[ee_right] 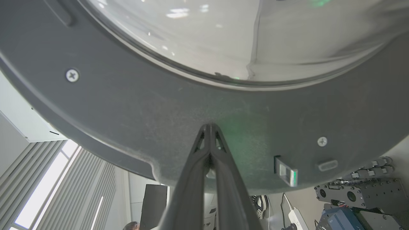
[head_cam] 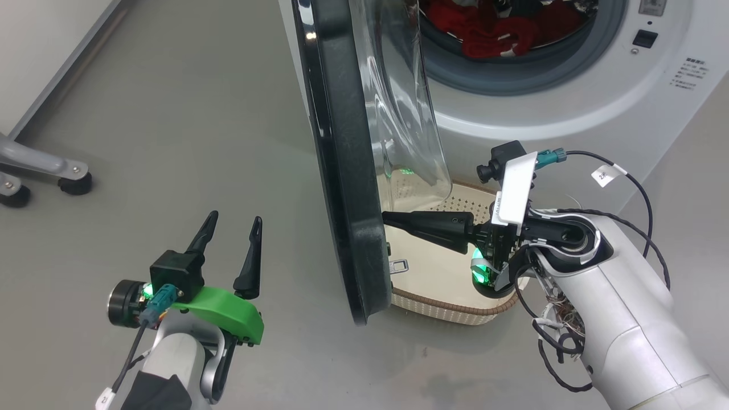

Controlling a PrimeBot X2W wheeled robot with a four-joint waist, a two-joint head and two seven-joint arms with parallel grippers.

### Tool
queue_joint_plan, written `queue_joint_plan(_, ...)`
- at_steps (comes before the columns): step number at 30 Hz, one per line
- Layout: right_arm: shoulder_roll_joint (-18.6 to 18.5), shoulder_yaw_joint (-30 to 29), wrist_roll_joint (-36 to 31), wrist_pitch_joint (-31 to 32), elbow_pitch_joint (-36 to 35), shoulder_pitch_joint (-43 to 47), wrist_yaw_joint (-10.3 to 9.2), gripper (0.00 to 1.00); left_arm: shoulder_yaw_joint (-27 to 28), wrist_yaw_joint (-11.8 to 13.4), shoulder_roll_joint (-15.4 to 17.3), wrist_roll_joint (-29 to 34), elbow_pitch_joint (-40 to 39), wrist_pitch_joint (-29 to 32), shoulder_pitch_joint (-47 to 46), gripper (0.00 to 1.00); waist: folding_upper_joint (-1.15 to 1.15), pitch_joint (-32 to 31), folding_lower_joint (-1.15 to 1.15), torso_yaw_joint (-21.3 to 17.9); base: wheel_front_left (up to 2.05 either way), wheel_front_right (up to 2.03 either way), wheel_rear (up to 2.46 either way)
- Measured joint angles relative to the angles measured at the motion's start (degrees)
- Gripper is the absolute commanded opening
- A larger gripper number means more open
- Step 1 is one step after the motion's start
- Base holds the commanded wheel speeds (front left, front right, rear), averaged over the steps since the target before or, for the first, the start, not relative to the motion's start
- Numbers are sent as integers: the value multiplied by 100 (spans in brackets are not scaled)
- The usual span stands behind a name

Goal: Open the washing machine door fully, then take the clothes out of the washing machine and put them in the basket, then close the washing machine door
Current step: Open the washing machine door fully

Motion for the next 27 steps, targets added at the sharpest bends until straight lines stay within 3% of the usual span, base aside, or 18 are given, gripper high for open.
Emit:
queue_joint_plan(15, -5, 494, 345, -448, -248, 90, 0, 0, -4, 11, 1, -29, 5, 1, 109, 100, 0, -61, 0, 169, 0, 0, 0)
queue_joint_plan(27, 35, 87, 549, -1126, -447, 503, 0, 0, 60, 55, 5, -108, -2, 1, 120, 100, 0, -82, 0, 83, 0, 0, 0)
